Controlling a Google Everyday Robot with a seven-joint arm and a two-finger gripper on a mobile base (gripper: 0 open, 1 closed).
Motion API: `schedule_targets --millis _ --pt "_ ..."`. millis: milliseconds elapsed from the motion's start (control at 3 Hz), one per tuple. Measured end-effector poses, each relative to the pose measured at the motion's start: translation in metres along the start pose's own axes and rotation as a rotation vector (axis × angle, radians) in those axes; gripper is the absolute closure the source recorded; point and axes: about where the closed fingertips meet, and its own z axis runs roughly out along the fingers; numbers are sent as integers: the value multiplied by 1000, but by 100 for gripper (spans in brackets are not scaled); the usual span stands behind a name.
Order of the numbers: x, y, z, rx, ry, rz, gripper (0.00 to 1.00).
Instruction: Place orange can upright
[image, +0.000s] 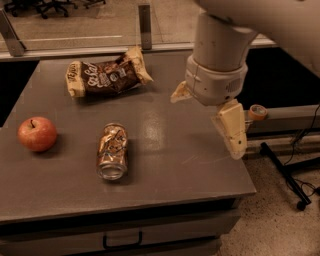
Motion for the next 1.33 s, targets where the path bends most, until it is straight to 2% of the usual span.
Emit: schedule_targets --millis 333,667,1000,1333 --pt "-3 -11 1 32 0 -100 0" --pt "-4 -18 0 61 0 -100 0" --pt "-28 -31 1 48 -9 -244 0" --pt "-72 -51 3 33 -53 -488 0"
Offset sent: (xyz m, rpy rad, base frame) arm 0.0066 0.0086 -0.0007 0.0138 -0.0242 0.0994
